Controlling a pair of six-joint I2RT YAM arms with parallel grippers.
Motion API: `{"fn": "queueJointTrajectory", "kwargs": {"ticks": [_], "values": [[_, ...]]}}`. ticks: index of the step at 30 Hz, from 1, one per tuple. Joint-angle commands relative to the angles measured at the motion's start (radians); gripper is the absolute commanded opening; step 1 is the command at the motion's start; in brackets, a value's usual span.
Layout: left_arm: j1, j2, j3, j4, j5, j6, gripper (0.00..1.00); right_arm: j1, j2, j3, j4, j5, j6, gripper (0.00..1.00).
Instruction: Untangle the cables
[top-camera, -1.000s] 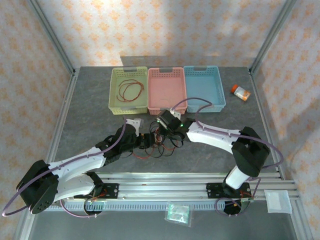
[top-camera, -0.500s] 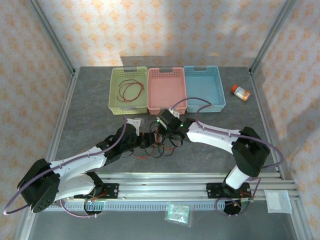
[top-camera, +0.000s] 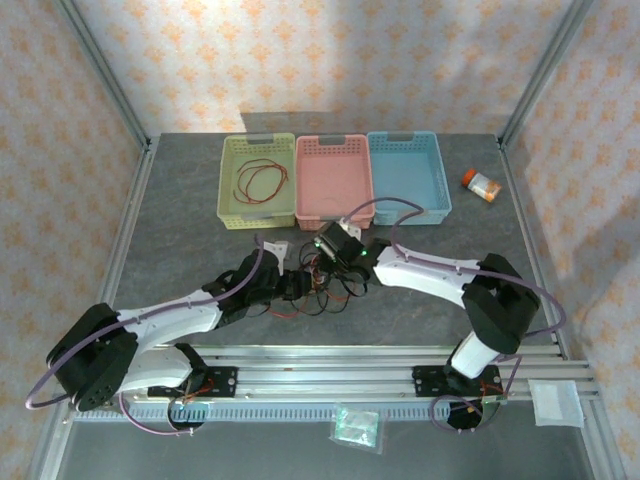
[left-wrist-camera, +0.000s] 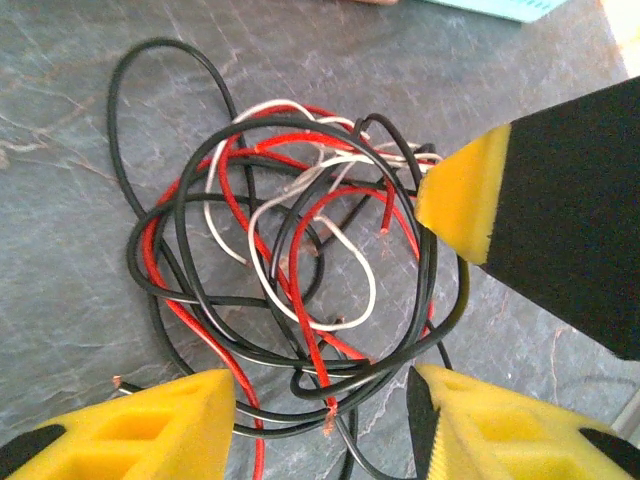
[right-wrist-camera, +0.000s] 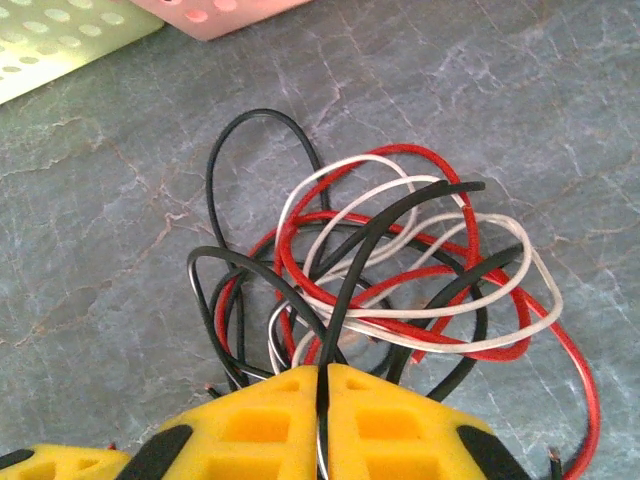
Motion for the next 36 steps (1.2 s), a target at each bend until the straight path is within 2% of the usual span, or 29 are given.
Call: {"fn": "queueJointTrajectory", "kwargs": {"ticks": [1,10,16,23,26,30,36], "values": [[-0.003,0.028,0.015,0.06,0.05,0.029,0.5,-0.013,-0.052,-0.05,0.04,-0.015,0.023,0.09],[-0.002,0.121,0.069,0.06,0.066,0.093,0.52,-0.03,-0.074,-0.089,0.078,-0.041,0.038,0.08],[-0.002,0.152,0.076,0.104,0.147,0.13,0.52,-0.036,-0.089,-0.097,0.075,-0.029,0.044,0.08],[-0.002,0.052,0.036,0.091,0.122,0.15,0.51,-0.049,-0.104,-0.115,0.09,-0.048,0.053,0.07],[-0.002,0.019,0.009,0.113,0.154,0.147,0.51,-0.06,-0.112,-0.127,0.111,-0.074,0.057,0.07],[-0.003,0.061,0.013,0.122,0.207,0.168,0.51,-0.076,-0.118,-0.146,0.139,-0.107,0.062,0.07],[-0.002,0.13,0.089,0.068,0.246,0.244,0.6,-0.095,-0.133,-0.171,0.152,-0.125,0.071,0.07]]}}
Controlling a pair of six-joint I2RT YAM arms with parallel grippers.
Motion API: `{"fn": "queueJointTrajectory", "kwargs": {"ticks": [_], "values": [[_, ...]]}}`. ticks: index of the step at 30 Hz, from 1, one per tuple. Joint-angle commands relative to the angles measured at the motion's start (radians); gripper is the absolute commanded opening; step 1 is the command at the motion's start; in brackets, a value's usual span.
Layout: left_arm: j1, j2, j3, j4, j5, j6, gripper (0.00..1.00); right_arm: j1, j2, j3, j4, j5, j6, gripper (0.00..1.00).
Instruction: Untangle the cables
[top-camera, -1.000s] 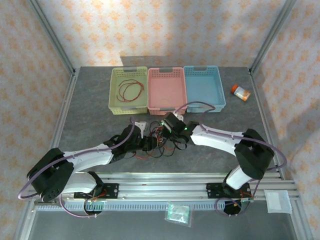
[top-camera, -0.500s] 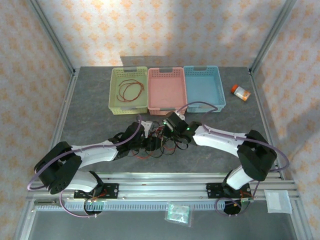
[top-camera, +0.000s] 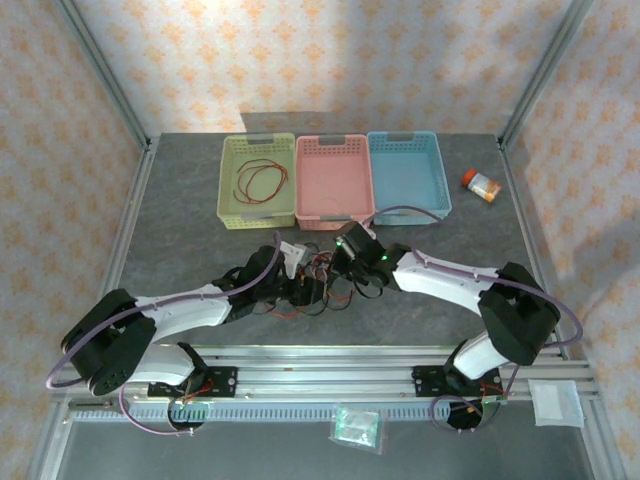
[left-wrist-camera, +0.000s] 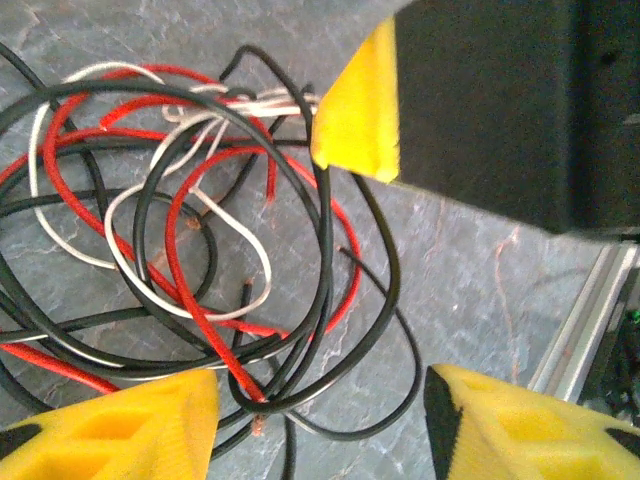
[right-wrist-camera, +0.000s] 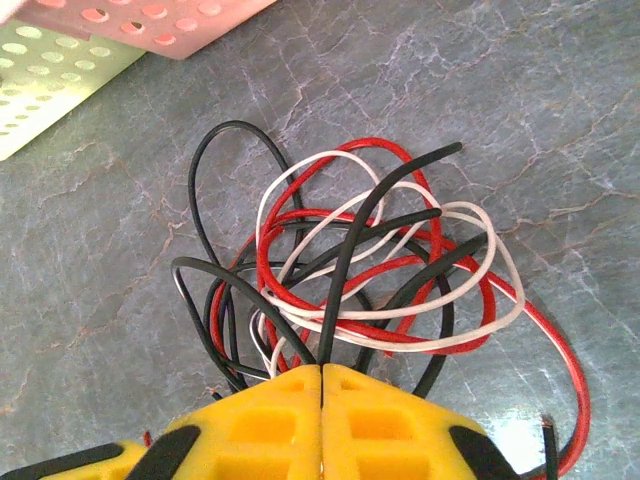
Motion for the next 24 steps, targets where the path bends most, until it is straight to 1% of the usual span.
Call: {"fn": "queueJointTrajectory", "kwargs": {"ticks": [1,5,8,9,14,15,20,24], "values": [[-0.002,0.034,0.069,-0.036,0.028,0.08,0.6,-0.012,-0.032,-0.018,0.016,-0.005,0.016,0.07],[-0.002,0.07,0.104,-0.078,-0.012,0.124,0.59,-0.014,-0.037,-0.018,0.013,-0.003,0.015,0.07],[-0.002,0.094,0.132,-0.099,-0.037,0.142,0.54,-0.014,-0.038,-0.018,0.01,-0.004,0.015,0.07],[-0.002,0.101,0.138,-0.102,-0.043,0.145,0.52,-0.014,-0.038,-0.019,0.01,-0.004,0.016,0.07],[-0.003,0.127,0.158,-0.112,-0.051,0.16,0.5,-0.014,-0.034,-0.015,0.011,-0.002,0.016,0.07],[-0.004,0.131,0.16,-0.114,-0.053,0.16,0.47,-0.015,-0.033,-0.012,0.009,-0.001,0.016,0.07],[-0.004,0.118,0.16,-0.124,-0.076,0.168,0.39,-0.014,-0.028,-0.003,-0.006,0.016,0.007,0.07],[-0.004,0.106,0.155,-0.133,-0.091,0.169,0.27,-0.014,-0.023,-0.001,-0.011,0.025,0.002,0.06]]}}
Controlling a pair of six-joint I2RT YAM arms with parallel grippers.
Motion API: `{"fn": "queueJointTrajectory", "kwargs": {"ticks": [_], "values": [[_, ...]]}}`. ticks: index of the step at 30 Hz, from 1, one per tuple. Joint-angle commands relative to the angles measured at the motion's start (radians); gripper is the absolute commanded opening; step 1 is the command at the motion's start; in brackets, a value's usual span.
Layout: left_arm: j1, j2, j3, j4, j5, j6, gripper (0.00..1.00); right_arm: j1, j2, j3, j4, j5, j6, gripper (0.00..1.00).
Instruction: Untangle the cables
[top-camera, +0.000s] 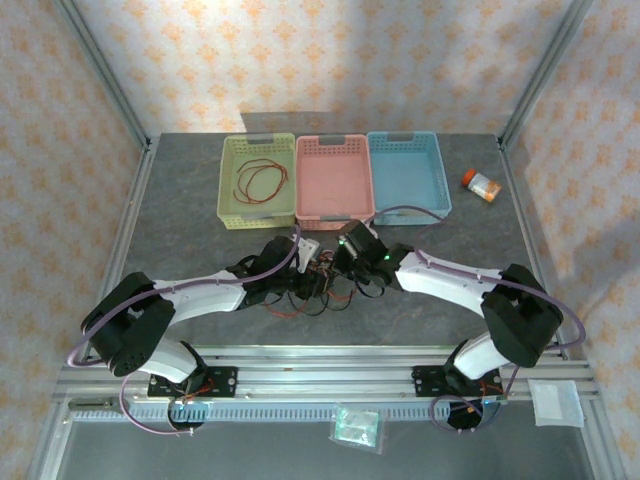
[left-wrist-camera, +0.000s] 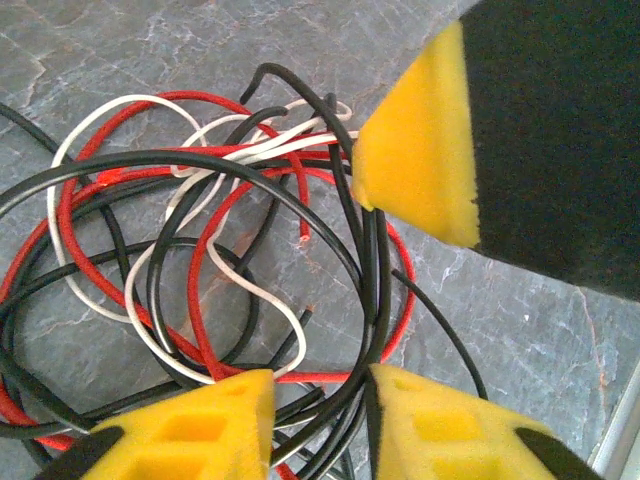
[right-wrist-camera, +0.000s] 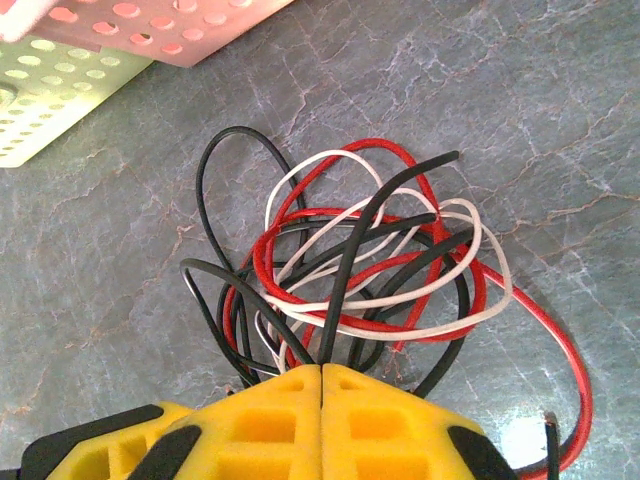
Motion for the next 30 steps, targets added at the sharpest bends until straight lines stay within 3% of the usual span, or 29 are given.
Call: {"fn": "queueJointTrajectory", "kwargs": {"ticks": [1,10,16,17,20,22,30], "values": [[-0.004,-0.019,0.022,-0.031,-0.036,0.017,0.24,-0.006,-0.01,0.005,-0.016,0.037,-0.004,0.06],[-0.003,-0.082,0.01,-0.049,-0.063,-0.006,0.0,-0.006,-0.013,0.008,-0.023,0.05,-0.007,0.06],[-0.002,-0.12,0.002,-0.065,-0.046,-0.017,0.0,-0.006,-0.017,0.008,-0.025,0.053,-0.008,0.06],[-0.002,-0.121,-0.003,-0.058,-0.036,-0.022,0.01,-0.006,-0.017,0.008,-0.025,0.052,-0.008,0.06],[-0.002,-0.103,-0.011,-0.046,-0.019,-0.021,0.33,-0.006,-0.016,0.009,-0.025,0.049,-0.011,0.06],[-0.002,-0.081,-0.008,-0.044,-0.013,-0.019,0.42,-0.006,-0.015,0.013,-0.028,0.049,-0.013,0.06],[-0.003,-0.018,0.011,-0.015,-0.015,-0.009,0.44,-0.006,-0.016,0.013,-0.028,0.048,-0.013,0.06]]}}
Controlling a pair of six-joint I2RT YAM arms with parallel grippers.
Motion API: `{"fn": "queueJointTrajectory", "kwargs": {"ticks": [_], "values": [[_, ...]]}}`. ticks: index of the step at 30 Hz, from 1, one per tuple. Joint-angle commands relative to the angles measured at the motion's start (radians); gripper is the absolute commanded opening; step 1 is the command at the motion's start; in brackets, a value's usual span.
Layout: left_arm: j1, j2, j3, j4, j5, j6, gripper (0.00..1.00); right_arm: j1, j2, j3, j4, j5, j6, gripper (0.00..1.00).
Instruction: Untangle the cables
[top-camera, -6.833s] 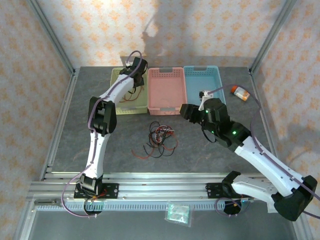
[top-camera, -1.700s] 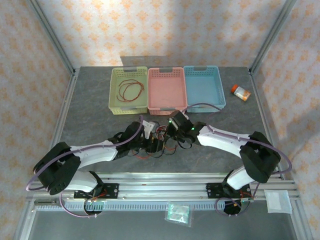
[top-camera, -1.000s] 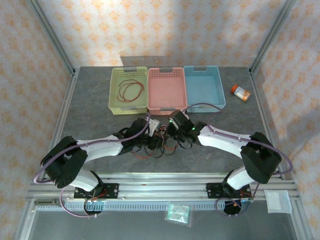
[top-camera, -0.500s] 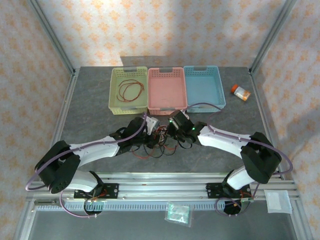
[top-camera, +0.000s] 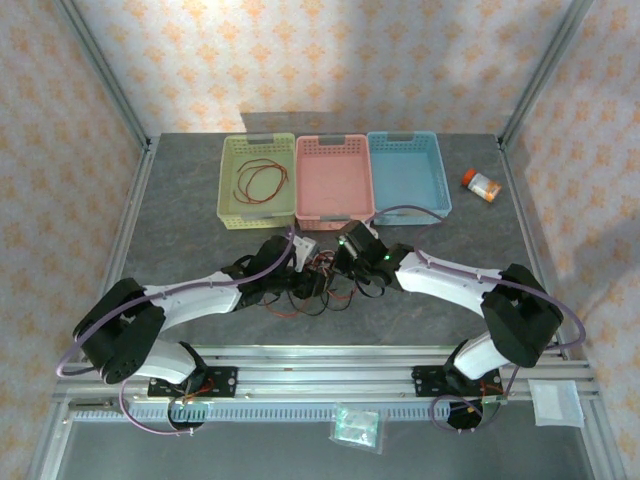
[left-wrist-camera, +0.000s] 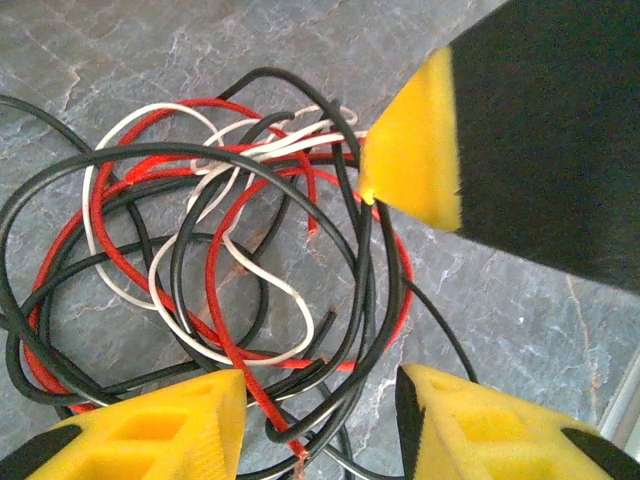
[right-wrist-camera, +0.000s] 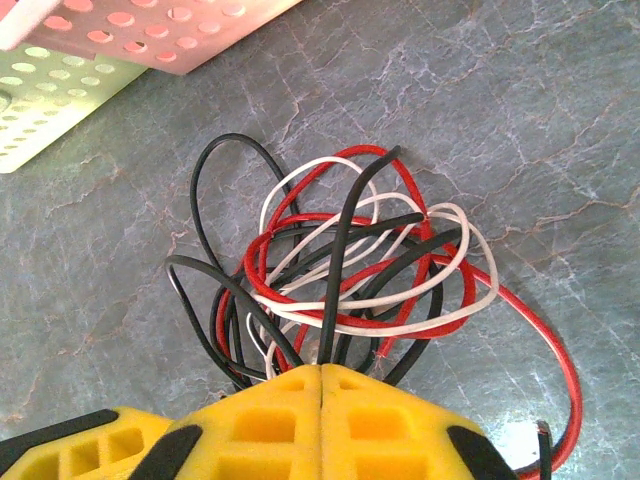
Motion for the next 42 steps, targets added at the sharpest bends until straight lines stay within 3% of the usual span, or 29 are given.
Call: {"fn": "queueJointTrajectory", "kwargs": {"ticks": [1,7,14,28,42], "values": [[-0.003,0.034,0.015,0.034,0.008,0.011,0.44,-0.006,-0.015,0.013,-0.023,0.031,-0.009,0.06],[-0.003,0.066,0.016,0.058,0.021,0.009,0.35,-0.006,-0.023,0.013,-0.023,0.034,-0.008,0.06],[-0.003,0.037,0.024,0.048,0.005,0.008,0.16,-0.006,-0.022,0.006,-0.024,0.036,-0.007,0.06],[-0.002,-0.206,0.019,-0.037,-0.032,-0.057,0.09,-0.006,0.007,0.009,-0.015,0.044,-0.015,0.06],[-0.002,-0.336,0.245,-0.243,-0.088,-0.022,0.01,-0.009,0.017,-0.018,0.04,0.032,-0.014,0.06]]}}
